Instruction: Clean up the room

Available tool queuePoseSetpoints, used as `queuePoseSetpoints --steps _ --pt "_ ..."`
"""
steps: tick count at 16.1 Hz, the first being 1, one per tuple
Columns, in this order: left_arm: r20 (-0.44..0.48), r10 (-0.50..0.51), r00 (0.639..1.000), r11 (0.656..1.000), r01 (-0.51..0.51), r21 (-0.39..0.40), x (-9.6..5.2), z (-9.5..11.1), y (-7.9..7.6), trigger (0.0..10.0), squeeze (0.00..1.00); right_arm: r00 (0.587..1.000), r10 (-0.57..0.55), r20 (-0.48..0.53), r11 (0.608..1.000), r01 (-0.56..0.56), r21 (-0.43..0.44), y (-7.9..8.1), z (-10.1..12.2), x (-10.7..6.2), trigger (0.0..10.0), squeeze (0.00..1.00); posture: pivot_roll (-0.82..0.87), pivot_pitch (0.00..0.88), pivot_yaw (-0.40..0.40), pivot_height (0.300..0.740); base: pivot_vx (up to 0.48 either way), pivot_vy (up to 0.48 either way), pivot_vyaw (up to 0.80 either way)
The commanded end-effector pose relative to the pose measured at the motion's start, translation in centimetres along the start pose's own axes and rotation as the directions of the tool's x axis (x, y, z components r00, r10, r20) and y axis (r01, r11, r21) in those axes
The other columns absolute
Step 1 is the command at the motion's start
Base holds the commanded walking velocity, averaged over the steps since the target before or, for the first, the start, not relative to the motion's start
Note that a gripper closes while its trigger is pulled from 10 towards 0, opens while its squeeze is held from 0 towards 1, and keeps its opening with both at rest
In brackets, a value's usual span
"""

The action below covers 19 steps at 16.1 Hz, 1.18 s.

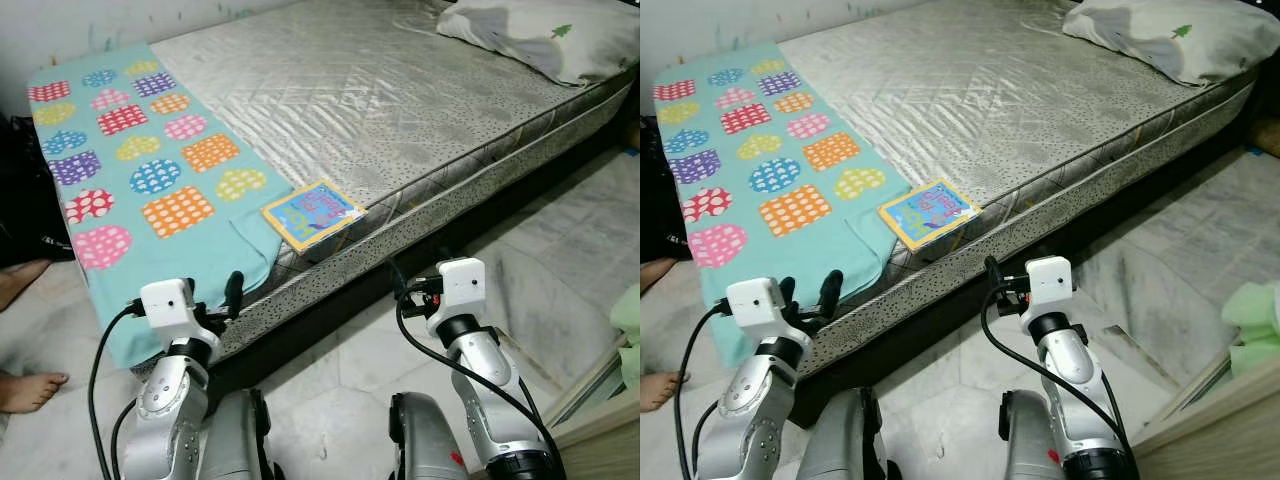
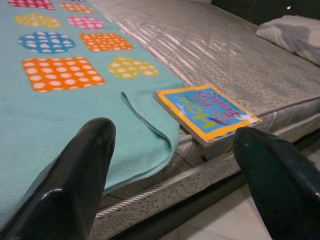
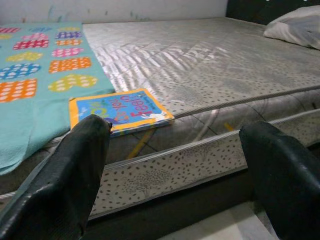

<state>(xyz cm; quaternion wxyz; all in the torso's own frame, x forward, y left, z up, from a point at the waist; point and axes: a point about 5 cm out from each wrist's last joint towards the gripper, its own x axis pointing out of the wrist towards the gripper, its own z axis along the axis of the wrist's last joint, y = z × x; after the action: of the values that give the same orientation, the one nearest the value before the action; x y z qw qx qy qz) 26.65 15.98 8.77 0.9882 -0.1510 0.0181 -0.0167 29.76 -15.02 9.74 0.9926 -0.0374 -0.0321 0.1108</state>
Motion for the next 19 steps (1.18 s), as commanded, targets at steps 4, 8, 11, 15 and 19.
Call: queuePoseSetpoints --steps 4,8,11,15,19 --pt "0.023 -0.001 1.0 1.0 0.001 0.003 -0.21 0.63 0.25 10.0 0.0 1.0 0.021 0.021 1.0 -0.021 0.001 0.47 0.42 -0.1 10.0 0.0 -0.07 0.116 0.097 0.583 0.0 0.0 0.12" --pt "0.02 -0.008 1.0 1.0 0.008 -0.001 -0.28 0.6 0.13 10.0 0.0 0.999 0.027 0.021 1.0 -0.027 -0.006 0.43 0.45 -0.15 10.0 0.0 -0.07 0.118 0.097 0.583 0.128 0.0 0.0" --pt "0.019 -0.01 1.0 1.0 0.01 -0.004 -0.28 0.57 0.11 10.0 0.0 0.999 0.041 0.031 0.999 -0.04 -0.011 0.62 0.57 -0.13 10.0 0.0 -0.07 0.118 0.097 0.583 0.274 0.0 0.39" --pt "0.019 -0.012 1.0 1.0 0.012 -0.006 -0.29 0.56 0.12 10.0 0.0 0.999 0.039 0.027 0.999 -0.039 -0.006 0.59 0.52 -0.14 10.0 0.0 -0.07 0.119 0.095 0.583 0.306 0.0 0.3" --pt "0.017 -0.015 1.0 1.0 0.015 -0.005 -0.22 0.56 0.14 10.0 0.0 0.999 0.033 0.022 0.999 -0.033 -0.004 0.52 0.44 -0.11 10.0 0.0 -0.07 0.119 0.098 0.583 0.318 0.0 0.0"
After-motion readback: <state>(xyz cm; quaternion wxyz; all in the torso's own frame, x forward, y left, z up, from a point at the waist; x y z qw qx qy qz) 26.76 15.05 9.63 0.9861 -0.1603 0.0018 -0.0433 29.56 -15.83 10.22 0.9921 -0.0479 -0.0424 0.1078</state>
